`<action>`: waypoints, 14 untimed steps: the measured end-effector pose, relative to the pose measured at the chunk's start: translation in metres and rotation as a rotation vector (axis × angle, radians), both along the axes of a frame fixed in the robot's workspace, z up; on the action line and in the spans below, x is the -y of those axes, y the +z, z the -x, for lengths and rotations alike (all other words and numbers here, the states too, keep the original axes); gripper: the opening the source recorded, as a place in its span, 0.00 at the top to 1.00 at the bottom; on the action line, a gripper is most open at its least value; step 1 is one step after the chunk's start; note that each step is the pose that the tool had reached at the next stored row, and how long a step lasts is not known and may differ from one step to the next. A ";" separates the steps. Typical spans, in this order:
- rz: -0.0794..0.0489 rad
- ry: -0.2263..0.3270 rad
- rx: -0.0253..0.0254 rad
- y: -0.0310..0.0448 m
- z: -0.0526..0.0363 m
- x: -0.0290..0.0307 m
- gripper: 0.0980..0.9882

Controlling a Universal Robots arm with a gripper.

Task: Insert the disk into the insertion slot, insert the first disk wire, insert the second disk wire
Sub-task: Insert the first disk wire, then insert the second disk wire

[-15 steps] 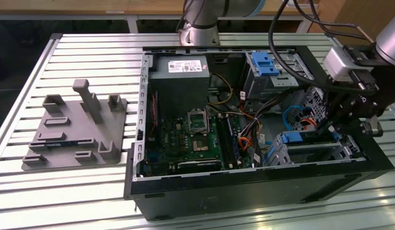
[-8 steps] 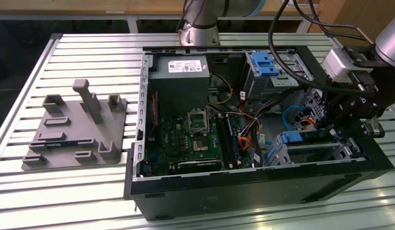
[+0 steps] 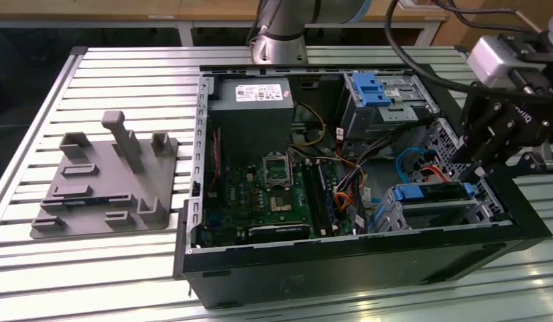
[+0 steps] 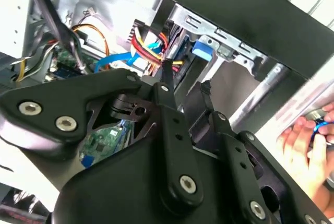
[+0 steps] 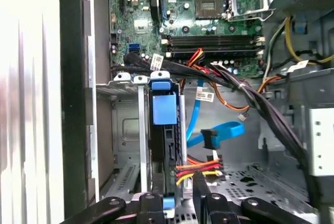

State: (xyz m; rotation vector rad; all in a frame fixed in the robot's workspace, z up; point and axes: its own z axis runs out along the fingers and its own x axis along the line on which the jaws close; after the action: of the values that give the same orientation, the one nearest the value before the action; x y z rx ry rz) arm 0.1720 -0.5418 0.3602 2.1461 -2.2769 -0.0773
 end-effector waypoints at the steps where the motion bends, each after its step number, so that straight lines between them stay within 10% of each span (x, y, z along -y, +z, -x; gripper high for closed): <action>1: 0.000 -0.001 0.0000 0.0044 0.0000 -0.0006 0.71; 5: 0.000 -0.003 0.0001 0.0228 0.0000 -0.0031 0.71; 14: -0.002 -0.004 0.0003 0.0245 0.0000 -0.0031 0.71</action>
State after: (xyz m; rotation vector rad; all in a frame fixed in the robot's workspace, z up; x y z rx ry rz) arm 0.1720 -0.5387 0.3847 2.1434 -2.2821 -0.0798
